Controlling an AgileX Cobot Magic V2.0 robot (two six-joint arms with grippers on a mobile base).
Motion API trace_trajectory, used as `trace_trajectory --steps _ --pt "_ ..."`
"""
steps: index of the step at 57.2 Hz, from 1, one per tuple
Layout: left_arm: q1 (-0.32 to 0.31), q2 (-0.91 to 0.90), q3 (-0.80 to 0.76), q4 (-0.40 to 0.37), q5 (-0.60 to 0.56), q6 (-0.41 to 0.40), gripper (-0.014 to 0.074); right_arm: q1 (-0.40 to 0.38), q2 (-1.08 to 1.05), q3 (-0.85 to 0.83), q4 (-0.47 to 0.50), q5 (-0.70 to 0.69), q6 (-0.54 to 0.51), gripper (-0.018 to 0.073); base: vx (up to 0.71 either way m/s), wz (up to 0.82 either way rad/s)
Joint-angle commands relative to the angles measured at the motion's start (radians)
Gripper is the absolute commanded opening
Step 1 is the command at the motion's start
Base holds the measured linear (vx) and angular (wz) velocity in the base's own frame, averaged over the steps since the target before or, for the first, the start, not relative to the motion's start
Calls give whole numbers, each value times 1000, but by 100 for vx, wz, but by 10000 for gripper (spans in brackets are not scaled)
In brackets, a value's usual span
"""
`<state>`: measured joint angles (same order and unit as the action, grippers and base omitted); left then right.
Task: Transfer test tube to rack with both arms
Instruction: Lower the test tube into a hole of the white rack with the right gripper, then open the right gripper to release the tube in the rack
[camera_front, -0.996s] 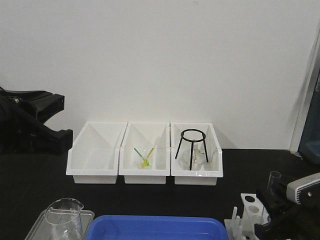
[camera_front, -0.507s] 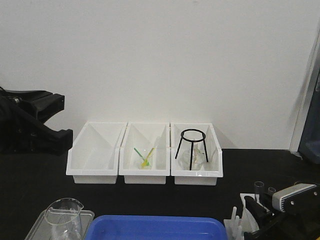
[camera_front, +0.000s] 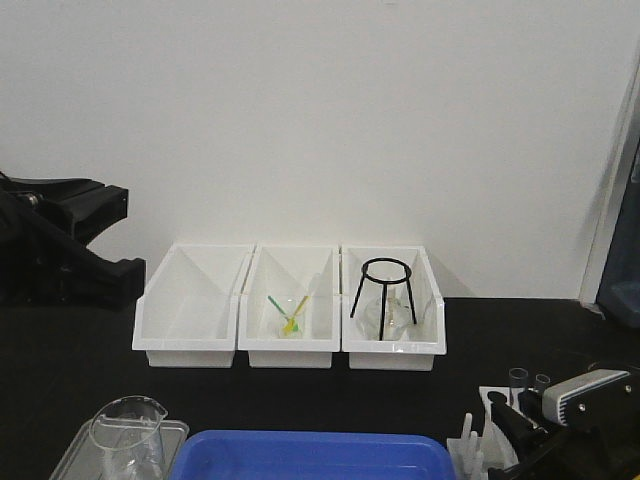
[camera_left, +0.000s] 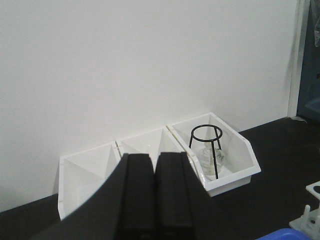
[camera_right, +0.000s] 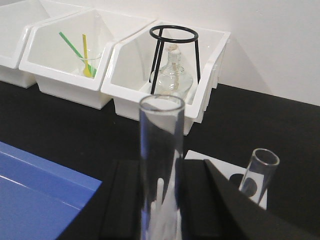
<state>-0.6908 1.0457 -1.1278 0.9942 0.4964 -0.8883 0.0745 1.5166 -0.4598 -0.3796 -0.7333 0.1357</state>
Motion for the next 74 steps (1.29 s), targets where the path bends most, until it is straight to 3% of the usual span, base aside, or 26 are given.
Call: trace_trajectory --steps 1,23,51,74 --pt "0 -15 -33 39 -49 -3 -8 -3 -28 -26 4 -39 0 -8 0 0" --pt "0 -15 -33 38 -53 -3 -8 -3 -8 -26 5 -21 -1 34 0 0" --pt "0 -15 -33 38 -53 -4 -8 -3 -38 -26 5 -5 0 445 0 0" --pt "0 -15 -33 38 -53 -4 -8 -3 -353 -26 5 123 -12 461 0 0"
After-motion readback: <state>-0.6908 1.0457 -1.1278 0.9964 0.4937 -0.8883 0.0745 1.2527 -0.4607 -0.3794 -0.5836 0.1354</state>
